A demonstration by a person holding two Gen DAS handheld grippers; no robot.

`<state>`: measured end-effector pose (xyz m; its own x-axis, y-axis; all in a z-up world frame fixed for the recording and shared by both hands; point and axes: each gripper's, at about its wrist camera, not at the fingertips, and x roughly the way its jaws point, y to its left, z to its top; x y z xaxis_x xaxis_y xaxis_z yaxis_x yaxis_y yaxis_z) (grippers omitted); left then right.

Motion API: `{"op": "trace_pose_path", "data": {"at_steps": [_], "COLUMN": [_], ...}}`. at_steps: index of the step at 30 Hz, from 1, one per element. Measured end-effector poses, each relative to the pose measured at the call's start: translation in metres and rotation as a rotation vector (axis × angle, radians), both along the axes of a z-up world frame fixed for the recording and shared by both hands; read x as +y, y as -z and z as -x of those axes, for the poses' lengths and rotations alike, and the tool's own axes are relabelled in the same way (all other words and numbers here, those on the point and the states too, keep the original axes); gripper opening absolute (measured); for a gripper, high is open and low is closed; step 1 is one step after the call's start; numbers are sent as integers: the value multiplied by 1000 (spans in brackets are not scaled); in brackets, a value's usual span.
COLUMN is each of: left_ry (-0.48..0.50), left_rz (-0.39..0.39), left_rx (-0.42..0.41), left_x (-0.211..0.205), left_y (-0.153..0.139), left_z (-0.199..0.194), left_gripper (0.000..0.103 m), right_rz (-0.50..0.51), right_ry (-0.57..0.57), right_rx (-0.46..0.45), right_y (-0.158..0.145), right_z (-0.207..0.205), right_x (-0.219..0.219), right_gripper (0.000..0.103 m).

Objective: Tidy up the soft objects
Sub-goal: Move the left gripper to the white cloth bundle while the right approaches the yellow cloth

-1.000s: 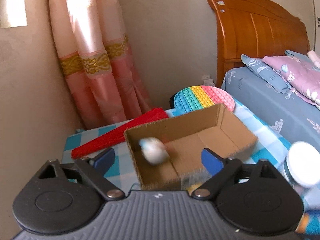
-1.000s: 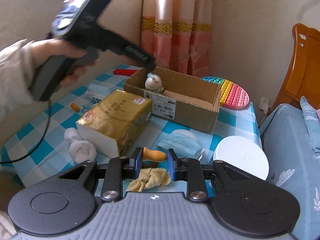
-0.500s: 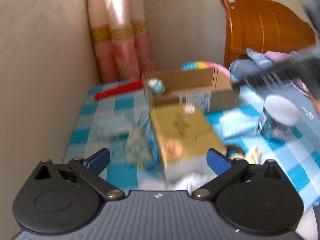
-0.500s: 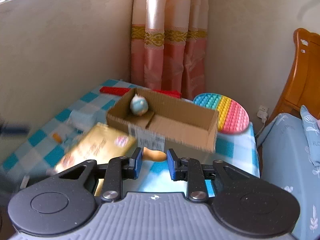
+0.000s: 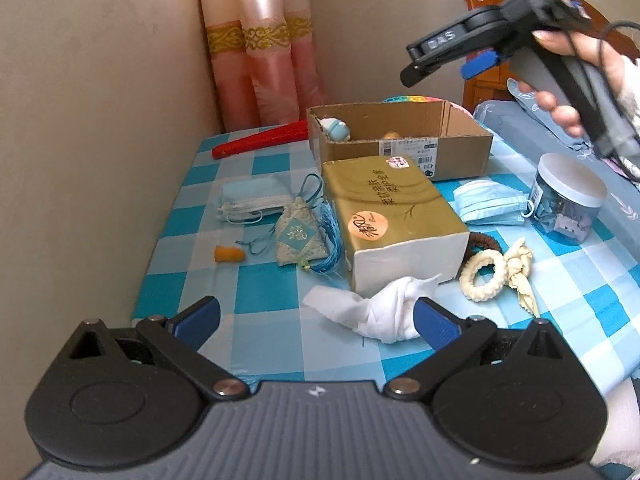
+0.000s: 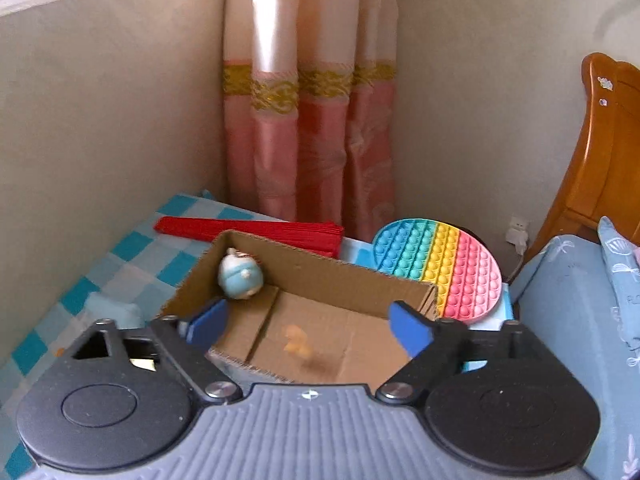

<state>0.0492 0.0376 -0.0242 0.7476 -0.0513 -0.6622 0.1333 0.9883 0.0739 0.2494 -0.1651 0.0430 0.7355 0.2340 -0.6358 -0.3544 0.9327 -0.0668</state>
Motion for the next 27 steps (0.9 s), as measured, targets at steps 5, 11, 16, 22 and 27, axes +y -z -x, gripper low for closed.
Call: {"op": "trace_pose_path", "data": {"at_steps": [5, 11, 16, 22, 27], "left_ry": [4, 2, -21, -39, -36], "left_rz": [-5, -11, -12, -9, -7], "left_rx": [5, 3, 12, 9, 11], "left_x": [-2, -3, 2, 8, 8], "left_y": [2, 3, 6, 6, 5], "left_z": [0, 4, 6, 9, 11], "left_gripper": [102, 102, 102, 102, 102], "right_rz": [-24, -48, -71, -6, 80], "right_ry": [-41, -106, -166, -203, -213], "right_rx": [-6, 10, 75, 147, 131], "right_y": [-1, 3, 23, 64, 89], "right_z": [31, 74, 110, 143, 145], "right_x": [-5, -9, -12, -5, 0], "right_gripper": [103, 103, 103, 103, 103]}}
